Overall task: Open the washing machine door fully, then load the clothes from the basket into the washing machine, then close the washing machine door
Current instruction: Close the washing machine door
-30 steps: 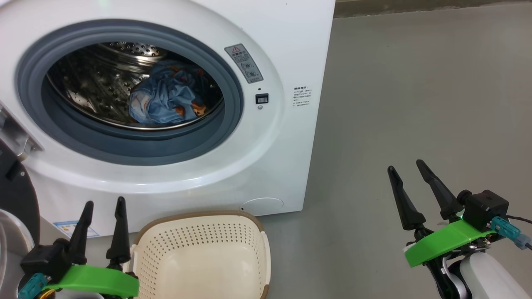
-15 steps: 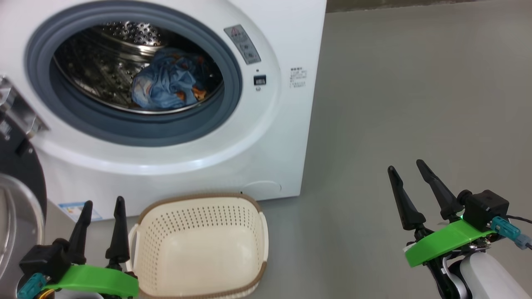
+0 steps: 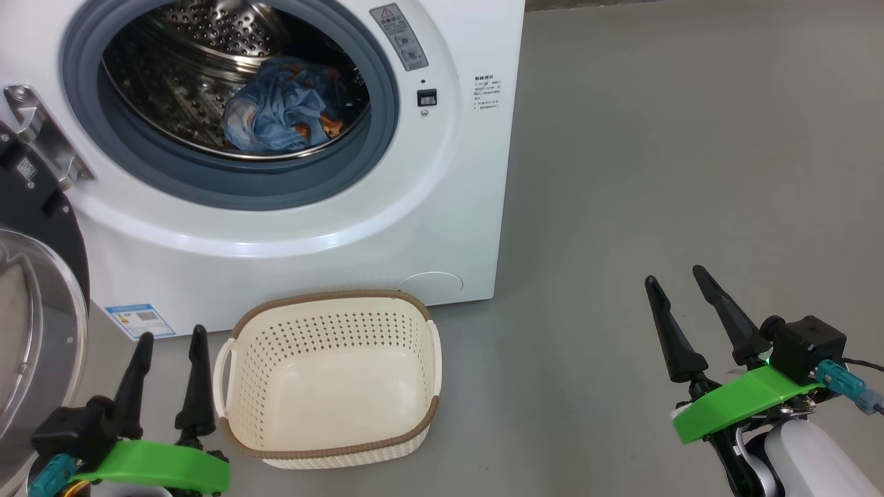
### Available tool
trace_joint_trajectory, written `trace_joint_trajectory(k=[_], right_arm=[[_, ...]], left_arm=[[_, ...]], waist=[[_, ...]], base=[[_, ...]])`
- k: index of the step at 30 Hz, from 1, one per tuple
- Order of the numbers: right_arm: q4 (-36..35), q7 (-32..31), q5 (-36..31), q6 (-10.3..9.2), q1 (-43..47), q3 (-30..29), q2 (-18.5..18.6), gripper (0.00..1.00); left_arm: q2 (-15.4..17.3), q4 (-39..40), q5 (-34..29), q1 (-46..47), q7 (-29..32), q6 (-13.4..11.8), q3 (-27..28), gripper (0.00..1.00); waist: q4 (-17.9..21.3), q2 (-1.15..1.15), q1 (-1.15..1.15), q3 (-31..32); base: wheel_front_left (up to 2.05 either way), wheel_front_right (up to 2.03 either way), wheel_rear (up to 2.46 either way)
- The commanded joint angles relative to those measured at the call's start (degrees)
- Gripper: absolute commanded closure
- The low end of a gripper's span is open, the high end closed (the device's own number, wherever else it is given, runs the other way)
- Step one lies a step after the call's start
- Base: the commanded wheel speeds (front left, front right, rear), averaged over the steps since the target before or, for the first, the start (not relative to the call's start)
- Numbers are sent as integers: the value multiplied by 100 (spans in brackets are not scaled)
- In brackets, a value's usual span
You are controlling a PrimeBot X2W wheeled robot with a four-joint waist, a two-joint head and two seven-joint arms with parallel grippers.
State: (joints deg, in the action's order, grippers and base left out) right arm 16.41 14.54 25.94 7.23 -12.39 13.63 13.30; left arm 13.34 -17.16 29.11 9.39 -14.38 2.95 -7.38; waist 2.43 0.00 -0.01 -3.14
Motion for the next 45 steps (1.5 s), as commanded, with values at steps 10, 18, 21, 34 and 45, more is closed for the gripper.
trace_joint_trajectory(k=[10, 18, 21, 34, 45], right_arm=[[-123, 46, 125, 25, -6, 76, 63, 0], [-117, 46, 119, 25, -8, 90, 67, 0], [-111, 46, 119, 25, -5, 102, 70, 0], [-101, 46, 135, 25, 11, 144, 95, 0], [-80, 46, 133, 25, 29, 150, 36, 0]], left_arm=[[129, 182, -63, 105, -59, -80, 179, 0], [133, 145, -42, 117, -59, -86, 144, 0], [135, 133, -37, 113, -59, -86, 129, 0], [143, 115, -27, 113, -60, -109, 59, 0], [165, 94, -14, 117, -59, -143, 8, 0]], waist=[[-9, 0, 1, -2], [-16, 0, 1, 12], [-19, 0, 1, 28], [-44, 0, 1, 53], [-136, 0, 1, 80]], base=[[0, 0, 0], [0, 0, 0], [0, 0, 0], [0, 0, 0], [0, 0, 0]])
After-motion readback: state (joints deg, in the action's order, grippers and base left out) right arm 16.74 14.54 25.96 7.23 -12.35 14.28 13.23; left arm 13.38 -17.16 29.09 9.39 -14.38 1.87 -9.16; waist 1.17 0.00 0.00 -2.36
